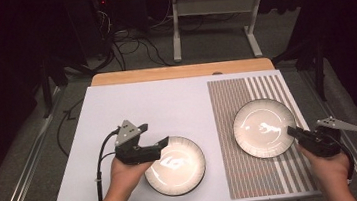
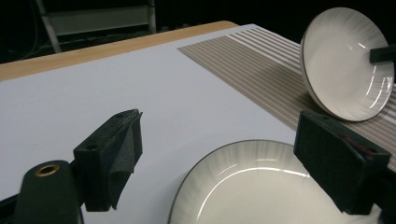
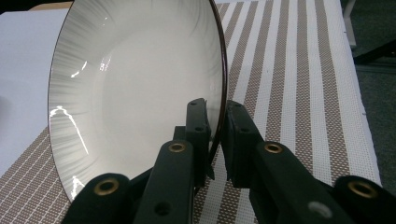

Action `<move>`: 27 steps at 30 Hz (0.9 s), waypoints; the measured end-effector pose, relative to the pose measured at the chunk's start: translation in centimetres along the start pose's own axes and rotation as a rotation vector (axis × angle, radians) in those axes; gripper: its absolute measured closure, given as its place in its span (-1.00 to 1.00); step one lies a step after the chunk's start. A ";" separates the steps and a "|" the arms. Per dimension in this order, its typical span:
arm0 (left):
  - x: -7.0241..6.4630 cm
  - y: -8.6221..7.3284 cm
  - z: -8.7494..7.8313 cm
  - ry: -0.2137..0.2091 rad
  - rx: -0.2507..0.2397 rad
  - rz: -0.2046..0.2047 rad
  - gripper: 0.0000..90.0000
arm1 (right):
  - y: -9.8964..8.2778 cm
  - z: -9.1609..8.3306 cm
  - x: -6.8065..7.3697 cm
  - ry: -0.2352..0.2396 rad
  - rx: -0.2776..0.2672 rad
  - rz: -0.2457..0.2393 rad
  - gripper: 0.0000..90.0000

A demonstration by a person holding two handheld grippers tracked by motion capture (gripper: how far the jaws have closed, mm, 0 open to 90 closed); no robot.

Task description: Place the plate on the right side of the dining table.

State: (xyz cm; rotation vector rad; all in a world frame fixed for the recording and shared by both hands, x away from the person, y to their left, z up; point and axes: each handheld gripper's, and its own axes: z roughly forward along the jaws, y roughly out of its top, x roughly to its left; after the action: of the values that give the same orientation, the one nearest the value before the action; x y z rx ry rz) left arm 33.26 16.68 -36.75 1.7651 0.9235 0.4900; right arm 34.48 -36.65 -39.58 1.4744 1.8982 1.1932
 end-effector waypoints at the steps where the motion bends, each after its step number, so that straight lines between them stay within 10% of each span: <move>1: 0.3 -0.4 -0.6 0.007 -0.007 0.002 -0.67 | 0.0 0.0 0.0 -0.002 0.001 0.003 0.85; 14: 1.5 -3.0 -5.9 0.054 -0.131 -0.023 -1.00 | 0.2 1.2 -0.4 -0.023 0.043 0.056 0.82; 27: 2.9 -3.7 -6.0 0.053 -0.100 -0.056 -0.98 | 0.4 2.5 -1.1 -0.034 0.084 0.118 0.78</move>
State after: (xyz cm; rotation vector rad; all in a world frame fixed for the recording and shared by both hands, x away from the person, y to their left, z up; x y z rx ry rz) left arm 29.56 23.18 -38.16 1.6392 0.9665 0.5403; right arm 36.99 -36.82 -40.70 1.6613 1.8818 1.1448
